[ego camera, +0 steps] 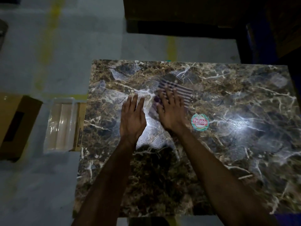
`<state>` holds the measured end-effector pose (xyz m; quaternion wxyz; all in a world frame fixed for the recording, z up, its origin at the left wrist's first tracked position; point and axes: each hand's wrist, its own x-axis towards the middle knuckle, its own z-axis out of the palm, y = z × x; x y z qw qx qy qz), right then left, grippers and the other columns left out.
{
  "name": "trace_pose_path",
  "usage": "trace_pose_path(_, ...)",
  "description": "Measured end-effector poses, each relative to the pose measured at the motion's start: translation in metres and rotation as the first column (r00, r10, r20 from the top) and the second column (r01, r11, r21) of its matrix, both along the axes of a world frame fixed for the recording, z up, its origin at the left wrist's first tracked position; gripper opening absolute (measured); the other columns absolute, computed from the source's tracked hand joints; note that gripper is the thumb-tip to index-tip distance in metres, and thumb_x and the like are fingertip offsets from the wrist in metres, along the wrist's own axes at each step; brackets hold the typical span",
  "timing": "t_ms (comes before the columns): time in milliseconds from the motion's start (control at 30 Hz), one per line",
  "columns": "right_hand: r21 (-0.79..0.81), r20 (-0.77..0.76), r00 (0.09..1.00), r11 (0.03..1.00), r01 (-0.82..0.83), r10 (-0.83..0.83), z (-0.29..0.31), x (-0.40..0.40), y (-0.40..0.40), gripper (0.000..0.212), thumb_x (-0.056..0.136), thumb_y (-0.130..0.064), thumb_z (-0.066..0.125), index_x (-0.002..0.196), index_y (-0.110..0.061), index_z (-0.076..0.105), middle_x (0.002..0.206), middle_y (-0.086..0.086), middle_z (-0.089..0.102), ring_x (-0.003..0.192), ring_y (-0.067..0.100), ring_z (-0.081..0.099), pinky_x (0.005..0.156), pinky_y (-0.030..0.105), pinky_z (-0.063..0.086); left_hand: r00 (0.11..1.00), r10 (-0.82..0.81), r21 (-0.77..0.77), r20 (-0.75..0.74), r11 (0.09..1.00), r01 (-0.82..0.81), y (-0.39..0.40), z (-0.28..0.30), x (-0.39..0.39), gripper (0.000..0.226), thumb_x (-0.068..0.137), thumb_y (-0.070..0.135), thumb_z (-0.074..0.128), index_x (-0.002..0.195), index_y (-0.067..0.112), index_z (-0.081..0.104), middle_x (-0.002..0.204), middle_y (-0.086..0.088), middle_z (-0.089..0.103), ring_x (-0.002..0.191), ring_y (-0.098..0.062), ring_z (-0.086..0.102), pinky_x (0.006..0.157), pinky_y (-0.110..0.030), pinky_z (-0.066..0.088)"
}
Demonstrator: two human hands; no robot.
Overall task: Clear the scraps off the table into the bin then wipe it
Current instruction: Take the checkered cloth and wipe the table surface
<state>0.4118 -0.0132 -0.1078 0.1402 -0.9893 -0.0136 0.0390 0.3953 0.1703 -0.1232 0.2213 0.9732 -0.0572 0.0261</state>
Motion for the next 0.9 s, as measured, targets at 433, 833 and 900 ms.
trace_pose_path(433, 0.027, 0.018, 1.000, 0.999, 0.023, -0.024, -0.006, -0.027, -0.037, 0.058, 0.110, -0.054, 0.026, 0.165, -0.041, 0.014, 0.175, -0.005, 0.008, 0.162, 0.026, 0.002, 0.128, 0.054, 0.009, 0.999, -0.036, -0.007, 0.023, 0.999, 0.036, -0.001, 0.002, 0.000, 0.048, 0.108, 0.029, 0.042, 0.155, 0.028, 0.045, 0.167, 0.001, 0.034, 0.156, -0.018, 0.024, 0.128, -0.049, 0.014)
trace_pose_path(833, -0.046, -0.012, 0.993, 0.992, -0.116, 0.116, -0.011, -0.105, -0.051, 0.064, 0.105, -0.051, 0.036, 0.165, -0.043, 0.013, 0.175, -0.009, 0.005, 0.162, 0.021, 0.001, 0.128, 0.050, 0.011, 0.999, -0.031, -0.052, 0.027, 0.998, 0.032, -0.001, 0.001, 0.001, 0.047, 0.108, 0.029, 0.044, 0.155, 0.029, 0.046, 0.166, 0.002, 0.035, 0.156, -0.019, 0.024, 0.128, -0.049, 0.012)
trace_pose_path(900, -0.010, -0.013, 0.999, 1.000, -0.029, 0.029, -0.009, -0.087, -0.053, 0.061, 0.107, -0.052, 0.031, 0.165, -0.041, 0.015, 0.175, -0.007, 0.006, 0.162, 0.023, 0.002, 0.129, 0.050, 0.008, 0.999, -0.035, -0.048, 0.027, 0.998, 0.036, -0.001, 0.000, 0.001, 0.047, 0.108, 0.029, 0.044, 0.155, 0.030, 0.046, 0.166, 0.002, 0.034, 0.156, -0.019, 0.024, 0.128, -0.049, 0.012)
